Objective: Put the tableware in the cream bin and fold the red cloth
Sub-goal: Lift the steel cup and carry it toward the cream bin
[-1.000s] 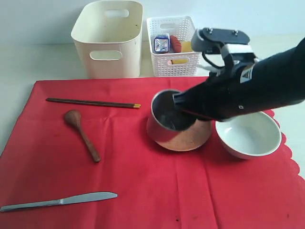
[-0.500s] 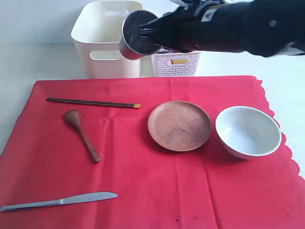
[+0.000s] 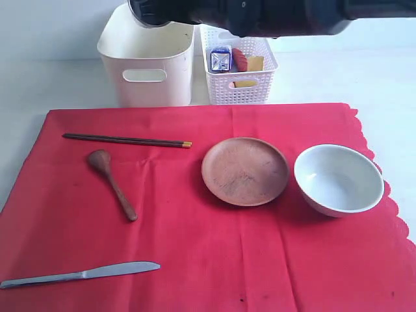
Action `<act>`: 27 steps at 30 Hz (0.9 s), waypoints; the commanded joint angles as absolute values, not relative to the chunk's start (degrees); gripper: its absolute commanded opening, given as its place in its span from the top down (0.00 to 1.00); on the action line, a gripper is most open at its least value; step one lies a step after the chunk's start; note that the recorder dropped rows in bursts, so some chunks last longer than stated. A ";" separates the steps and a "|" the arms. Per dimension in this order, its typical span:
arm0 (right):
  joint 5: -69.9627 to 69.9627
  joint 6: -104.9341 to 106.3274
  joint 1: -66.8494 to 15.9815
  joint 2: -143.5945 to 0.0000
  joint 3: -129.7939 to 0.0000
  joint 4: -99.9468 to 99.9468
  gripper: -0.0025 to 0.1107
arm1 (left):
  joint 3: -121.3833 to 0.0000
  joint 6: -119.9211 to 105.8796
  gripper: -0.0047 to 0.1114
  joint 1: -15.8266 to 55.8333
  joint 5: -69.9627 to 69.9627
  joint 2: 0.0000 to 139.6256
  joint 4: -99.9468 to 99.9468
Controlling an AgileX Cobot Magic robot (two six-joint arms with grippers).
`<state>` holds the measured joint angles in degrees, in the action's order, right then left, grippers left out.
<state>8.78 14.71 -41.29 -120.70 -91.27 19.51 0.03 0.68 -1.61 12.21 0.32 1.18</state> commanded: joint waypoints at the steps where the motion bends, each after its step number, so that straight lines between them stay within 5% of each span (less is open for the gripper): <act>1: 6.76 15.43 -39.47 -127.95 -100.28 19.27 0.98 | 0.00 0.49 0.96 -1.72 12.08 0.00 1.06; 9: 1.59 15.43 -39.31 -136.25 -110.71 19.27 0.96 | 0.00 0.49 0.96 -1.72 12.08 0.00 1.06; 22: 1.71 18.24 -39.31 -137.38 -111.09 19.41 0.36 | 0.00 0.49 0.96 -1.72 12.08 0.00 1.06; 27: 0.00 17.94 -39.31 -134.89 -111.09 19.42 0.33 | 0.00 0.49 0.96 -1.72 12.08 0.00 1.06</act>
<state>0.53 17.39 -39.48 -137.14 -110.68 19.57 0.03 0.68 -1.61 12.21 0.32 1.18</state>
